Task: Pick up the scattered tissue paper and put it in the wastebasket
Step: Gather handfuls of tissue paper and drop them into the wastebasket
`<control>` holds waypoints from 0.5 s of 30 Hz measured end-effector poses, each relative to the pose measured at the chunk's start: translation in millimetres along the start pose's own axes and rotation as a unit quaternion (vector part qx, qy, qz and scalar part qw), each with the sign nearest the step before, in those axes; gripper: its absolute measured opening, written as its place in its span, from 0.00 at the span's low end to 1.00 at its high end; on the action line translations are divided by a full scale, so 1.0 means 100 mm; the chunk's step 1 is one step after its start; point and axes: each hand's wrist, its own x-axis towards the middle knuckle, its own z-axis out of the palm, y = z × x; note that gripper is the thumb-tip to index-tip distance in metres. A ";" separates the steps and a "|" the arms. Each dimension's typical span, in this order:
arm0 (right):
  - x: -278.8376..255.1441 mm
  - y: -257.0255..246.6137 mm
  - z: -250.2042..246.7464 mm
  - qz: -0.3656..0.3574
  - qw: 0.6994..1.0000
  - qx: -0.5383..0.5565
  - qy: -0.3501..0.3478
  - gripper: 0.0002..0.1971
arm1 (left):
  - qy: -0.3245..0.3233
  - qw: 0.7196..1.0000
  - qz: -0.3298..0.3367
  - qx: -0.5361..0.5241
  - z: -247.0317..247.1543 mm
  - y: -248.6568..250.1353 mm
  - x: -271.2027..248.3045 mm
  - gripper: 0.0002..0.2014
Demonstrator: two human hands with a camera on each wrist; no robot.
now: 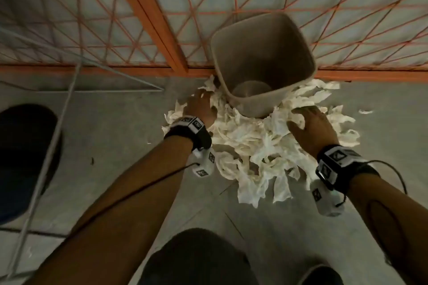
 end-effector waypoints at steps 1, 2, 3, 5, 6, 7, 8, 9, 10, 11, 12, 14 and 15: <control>0.06 0.02 0.09 0.007 1.000 -0.003 -0.008 0.25 | 0.000 1.000 -0.002 0.010 0.05 0.01 0.10 0.28; 0.11 0.05 0.16 0.016 1.000 -0.010 -0.017 0.28 | 0.005 1.000 -0.011 0.016 0.11 0.00 0.18 0.29; 0.16 0.07 0.24 0.020 0.999 -0.021 -0.028 0.30 | 0.004 1.000 -0.016 0.023 0.17 -0.02 0.30 0.30; 0.19 0.11 0.39 0.023 0.998 -0.036 -0.043 0.32 | 0.003 0.999 -0.025 0.044 0.27 -0.03 0.41 0.31; 0.18 0.14 0.44 0.022 0.998 -0.040 -0.037 0.30 | 0.006 0.998 -0.024 0.064 0.32 -0.03 0.42 0.30; 0.17 0.17 0.48 0.020 0.999 -0.038 -0.025 0.27 | 0.016 0.996 -0.015 0.083 0.35 -0.04 0.41 0.28; 0.16 0.18 0.49 0.017 0.999 -0.033 -0.013 0.23 | 0.034 0.995 0.001 0.091 0.35 -0.05 0.40 0.25; 0.13 0.18 0.49 0.018 1.000 -0.025 -0.001 0.20 | 0.054 0.995 0.014 0.088 0.35 -0.06 0.37 0.22; 0.10 0.18 0.50 0.024 1.000 -0.014 0.010 0.18 | 0.077 0.994 0.025 0.075 0.32 -0.05 0.33 0.20; 0.08 0.18 0.49 0.028 0.999 0.005 0.025 0.18 | 0.100 0.993 0.033 0.048 0.29 -0.04 0.28 0.19; 0.05 0.18 0.46 0.031 0.998 0.029 0.045 0.18 | 0.130 0.991 0.039 0.006 0.24 -0.02 0.20 0.19; 0.01 0.17 0.39 0.045 0.990 0.093 0.095 0.17 | 0.202 0.975 0.044 -0.086 0.10 0.01 0.04 0.17; -0.01 0.16 0.34 0.058 0.983 0.131 0.119 0.15 | 0.241 0.961 0.051 -0.128 0.03 0.02 -0.04 0.17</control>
